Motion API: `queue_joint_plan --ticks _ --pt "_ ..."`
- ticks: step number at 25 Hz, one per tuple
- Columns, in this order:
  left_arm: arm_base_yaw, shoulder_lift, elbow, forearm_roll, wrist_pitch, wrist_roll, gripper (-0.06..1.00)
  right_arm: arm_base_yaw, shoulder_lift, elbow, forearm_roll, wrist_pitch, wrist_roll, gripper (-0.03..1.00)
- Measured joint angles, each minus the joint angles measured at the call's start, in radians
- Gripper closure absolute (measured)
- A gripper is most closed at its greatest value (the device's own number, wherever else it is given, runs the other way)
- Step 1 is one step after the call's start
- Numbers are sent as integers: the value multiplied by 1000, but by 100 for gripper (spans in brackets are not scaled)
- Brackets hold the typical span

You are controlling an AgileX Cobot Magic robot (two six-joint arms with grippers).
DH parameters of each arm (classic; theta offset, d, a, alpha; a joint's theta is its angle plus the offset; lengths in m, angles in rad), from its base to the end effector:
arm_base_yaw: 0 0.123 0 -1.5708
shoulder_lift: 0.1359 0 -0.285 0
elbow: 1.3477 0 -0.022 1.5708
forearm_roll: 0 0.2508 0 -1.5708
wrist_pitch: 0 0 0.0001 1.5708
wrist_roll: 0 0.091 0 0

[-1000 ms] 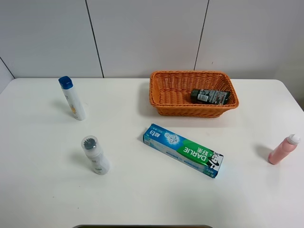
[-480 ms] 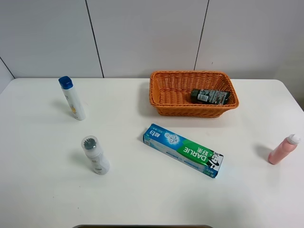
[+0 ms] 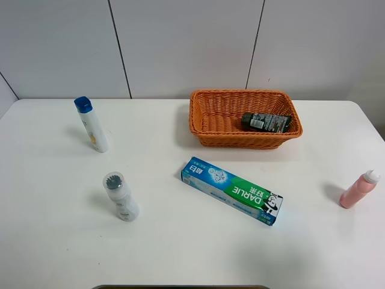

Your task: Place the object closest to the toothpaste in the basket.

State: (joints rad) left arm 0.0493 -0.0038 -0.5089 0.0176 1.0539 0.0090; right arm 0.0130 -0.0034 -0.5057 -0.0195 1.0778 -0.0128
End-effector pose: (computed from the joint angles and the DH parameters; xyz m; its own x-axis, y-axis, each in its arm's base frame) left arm -0.0063 0.0011 0.2803 -0.4390 -0.0039 -0.8985 -0.0552 0.9982 0.0226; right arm -0.0067 -0.0017 0.2775 -0.4629 -0.0280 -0.8859 -0.0080 0.9996 -0.0275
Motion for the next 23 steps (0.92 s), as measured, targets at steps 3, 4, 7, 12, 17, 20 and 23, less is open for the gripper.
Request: queue_joint_plan --ticks 3,4,7,12,17,20,23 --pt "0 0 0 0 0 0 0 0 0 1 2 -1 -14 -1" --pt "0 0 0 0 0 0 0 0 0 1 3 -1 -17 -1" --pt "0 0 0 0 0 0 0 0 0 1 5 -1 -17 -1" --pt "0 0 0 0 0 0 0 0 0 1 5 -1 -18 -1" --pt "0 0 0 0 0 0 0 0 0 1 5 -1 -18 -1" --pt "0 0 0 0 0 0 0 0 0 1 5 -1 -18 -1" --pt "0 0 0 0 0 0 0 0 0 1 5 -1 -18 -1"
